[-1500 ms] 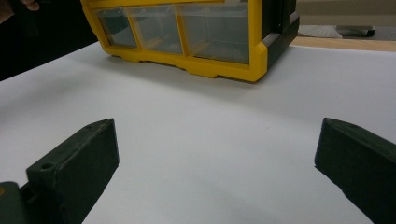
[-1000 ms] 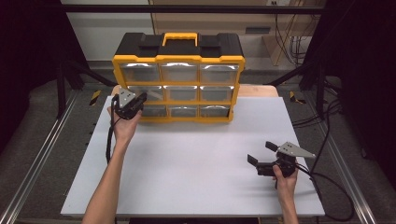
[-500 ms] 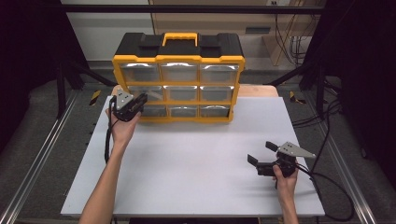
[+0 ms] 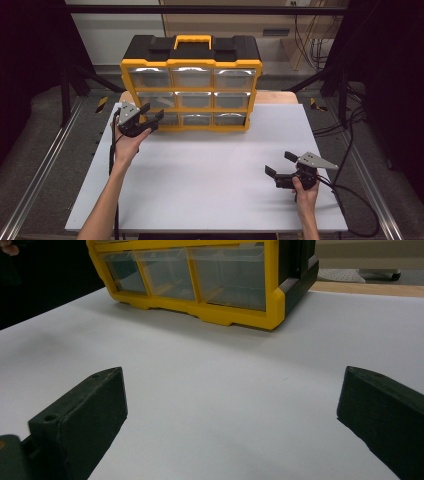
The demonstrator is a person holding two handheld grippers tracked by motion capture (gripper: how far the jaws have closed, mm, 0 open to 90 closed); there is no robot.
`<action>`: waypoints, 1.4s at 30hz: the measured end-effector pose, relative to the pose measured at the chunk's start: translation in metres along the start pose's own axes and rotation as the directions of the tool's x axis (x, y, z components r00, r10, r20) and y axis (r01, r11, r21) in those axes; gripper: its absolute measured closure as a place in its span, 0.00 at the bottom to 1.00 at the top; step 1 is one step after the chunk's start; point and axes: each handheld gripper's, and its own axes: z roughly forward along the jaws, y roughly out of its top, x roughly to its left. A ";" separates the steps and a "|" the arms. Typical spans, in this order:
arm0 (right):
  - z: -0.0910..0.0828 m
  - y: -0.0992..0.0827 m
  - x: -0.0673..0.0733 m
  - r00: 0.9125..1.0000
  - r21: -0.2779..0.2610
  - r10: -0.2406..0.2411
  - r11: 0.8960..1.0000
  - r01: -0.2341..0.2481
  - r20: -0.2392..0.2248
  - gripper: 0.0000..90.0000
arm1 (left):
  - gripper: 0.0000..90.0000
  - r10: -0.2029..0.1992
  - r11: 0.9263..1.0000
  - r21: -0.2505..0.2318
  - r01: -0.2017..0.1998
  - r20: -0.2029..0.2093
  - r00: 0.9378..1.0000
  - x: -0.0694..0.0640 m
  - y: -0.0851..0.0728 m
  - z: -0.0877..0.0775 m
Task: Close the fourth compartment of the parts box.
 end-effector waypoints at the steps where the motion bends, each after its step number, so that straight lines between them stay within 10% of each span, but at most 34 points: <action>1: 0.000 0.000 0.000 1.000 0.000 0.000 1.000 0.000 0.000 0.00 | 0.40 -0.006 1.000 -0.005 0.006 0.020 1.000 -0.002 0.000 -0.002; 18: 0.000 0.000 0.000 1.000 -0.002 0.001 1.000 -0.001 -0.001 0.00 | 0.09 0.008 1.000 -0.017 -0.006 0.108 0.994 -0.014 -0.016 -0.027; 42: 0.000 -0.001 0.001 1.000 0.002 -0.002 1.000 0.002 0.000 0.00 | 0.02 -0.006 1.000 -0.008 0.007 0.166 0.986 -0.023 -0.060 -0.059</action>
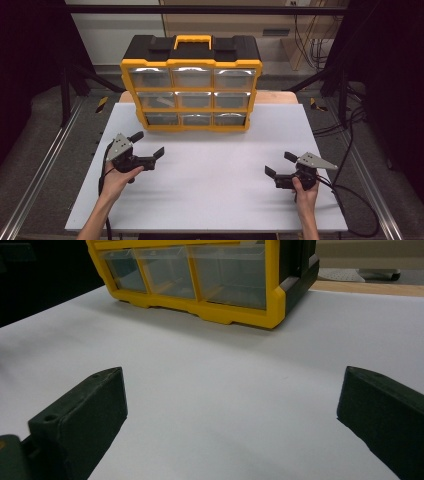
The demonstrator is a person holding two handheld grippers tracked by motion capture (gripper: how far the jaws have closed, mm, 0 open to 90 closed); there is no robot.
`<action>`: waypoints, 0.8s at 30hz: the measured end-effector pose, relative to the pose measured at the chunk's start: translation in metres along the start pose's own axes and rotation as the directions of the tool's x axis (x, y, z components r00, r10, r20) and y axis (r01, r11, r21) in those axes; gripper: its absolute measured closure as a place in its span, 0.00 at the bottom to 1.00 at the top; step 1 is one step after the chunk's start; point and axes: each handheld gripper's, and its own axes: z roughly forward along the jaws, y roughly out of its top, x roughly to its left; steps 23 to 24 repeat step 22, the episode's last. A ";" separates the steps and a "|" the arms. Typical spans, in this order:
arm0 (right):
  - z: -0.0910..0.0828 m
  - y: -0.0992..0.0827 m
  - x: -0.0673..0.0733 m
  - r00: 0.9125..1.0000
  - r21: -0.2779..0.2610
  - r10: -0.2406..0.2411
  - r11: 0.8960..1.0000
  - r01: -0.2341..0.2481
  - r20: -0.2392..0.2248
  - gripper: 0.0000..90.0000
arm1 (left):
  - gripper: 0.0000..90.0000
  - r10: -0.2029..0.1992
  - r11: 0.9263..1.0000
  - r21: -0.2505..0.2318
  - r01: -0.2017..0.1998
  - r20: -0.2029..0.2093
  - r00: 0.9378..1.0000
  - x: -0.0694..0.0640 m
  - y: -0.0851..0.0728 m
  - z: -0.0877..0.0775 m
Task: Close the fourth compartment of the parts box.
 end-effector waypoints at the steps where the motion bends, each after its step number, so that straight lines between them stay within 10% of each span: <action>1: 0.000 0.000 0.000 1.000 0.001 -0.001 1.000 0.001 -0.001 0.00 | 0.02 0.005 1.000 0.000 -0.005 0.000 1.000 0.000 -0.002 -0.001; 24: 0.000 -0.001 -0.001 1.000 0.009 -0.007 1.000 0.007 -0.003 0.00 | 0.02 -0.012 1.000 0.010 0.012 -0.022 1.000 0.006 -0.032 -0.019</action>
